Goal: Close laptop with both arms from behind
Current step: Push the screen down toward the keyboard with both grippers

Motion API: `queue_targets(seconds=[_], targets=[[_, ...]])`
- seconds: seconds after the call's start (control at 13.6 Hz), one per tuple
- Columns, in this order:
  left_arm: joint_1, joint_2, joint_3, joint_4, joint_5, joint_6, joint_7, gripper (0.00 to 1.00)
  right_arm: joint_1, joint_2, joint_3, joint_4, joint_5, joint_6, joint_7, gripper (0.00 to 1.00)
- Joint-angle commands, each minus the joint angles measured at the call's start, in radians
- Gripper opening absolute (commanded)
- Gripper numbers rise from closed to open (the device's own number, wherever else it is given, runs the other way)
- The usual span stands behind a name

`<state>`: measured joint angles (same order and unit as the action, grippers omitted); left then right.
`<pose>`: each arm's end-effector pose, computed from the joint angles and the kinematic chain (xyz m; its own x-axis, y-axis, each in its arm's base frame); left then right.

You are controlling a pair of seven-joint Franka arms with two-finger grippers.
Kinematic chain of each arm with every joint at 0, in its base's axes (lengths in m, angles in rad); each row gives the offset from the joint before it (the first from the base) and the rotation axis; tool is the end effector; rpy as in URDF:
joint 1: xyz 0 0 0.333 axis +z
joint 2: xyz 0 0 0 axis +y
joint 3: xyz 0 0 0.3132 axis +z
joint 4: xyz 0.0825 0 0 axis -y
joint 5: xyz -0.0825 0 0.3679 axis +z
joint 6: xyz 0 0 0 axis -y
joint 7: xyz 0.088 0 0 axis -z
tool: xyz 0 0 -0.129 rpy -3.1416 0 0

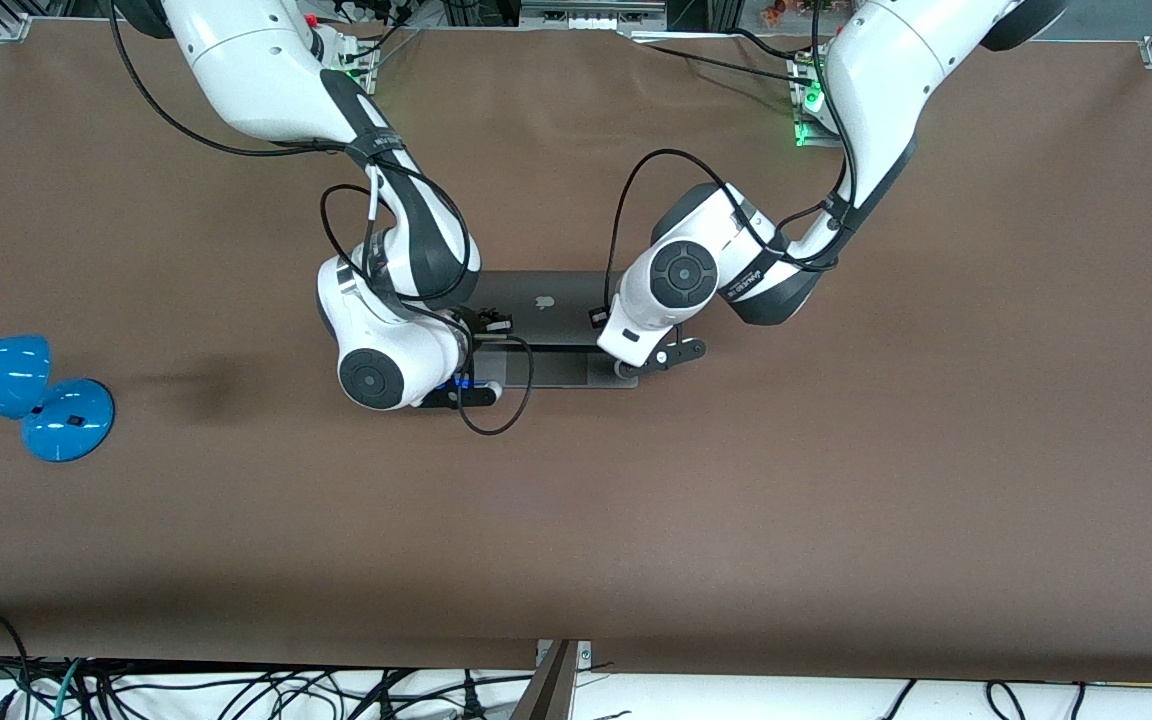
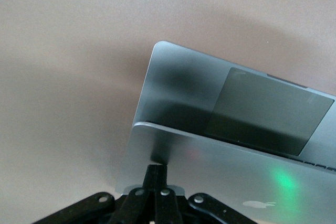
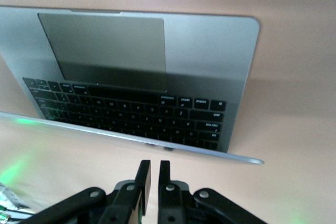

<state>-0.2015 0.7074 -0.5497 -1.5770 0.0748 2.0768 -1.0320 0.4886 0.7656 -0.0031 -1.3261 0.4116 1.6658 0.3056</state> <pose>0.5212 -0.4165 0.2495 0.9047 0.3036 -0.2989 0.3324 -0.9418 0.0496 0.5686 0.3548 0.2449 0.8578 0.0995 -0.5043 -0.0056 -0.9792 -0.2027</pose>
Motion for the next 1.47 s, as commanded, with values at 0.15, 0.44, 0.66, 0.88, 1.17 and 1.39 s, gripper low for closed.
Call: queue_targets(seconds=[0.15, 0.44, 0.66, 0.88, 1.17, 1.39], targets=[[-0.025, 0.049, 0.019, 0.058, 0.039, 0.015, -0.022, 0.0, -0.001, 0.021, 0.002, 0.002, -0.025, 0.069, -0.031, 0.12], [-0.075, 0.075, 0.08, 0.092, 0.037, 0.016, -0.02, 0.0, -0.001, 0.035, 0.002, 0.002, -0.03, 0.088, -0.074, 0.12], [-0.079, 0.086, 0.083, 0.097, 0.037, 0.035, -0.019, 0.0, -0.002, 0.05, 0.002, 0.004, -0.03, 0.115, -0.097, 0.12], [-0.084, 0.102, 0.099, 0.097, 0.039, 0.051, -0.016, 0.0, -0.008, 0.069, 0.002, 0.002, -0.03, 0.15, -0.112, 0.12], [-0.096, 0.113, 0.12, 0.097, 0.039, 0.068, -0.01, 0.0, -0.016, 0.083, 0.002, 0.002, -0.03, 0.172, -0.149, 0.12], [-0.098, 0.121, 0.128, 0.097, 0.039, 0.08, -0.01, 0.0, -0.03, 0.098, 0.002, 0.002, -0.028, 0.195, -0.198, 0.12]])
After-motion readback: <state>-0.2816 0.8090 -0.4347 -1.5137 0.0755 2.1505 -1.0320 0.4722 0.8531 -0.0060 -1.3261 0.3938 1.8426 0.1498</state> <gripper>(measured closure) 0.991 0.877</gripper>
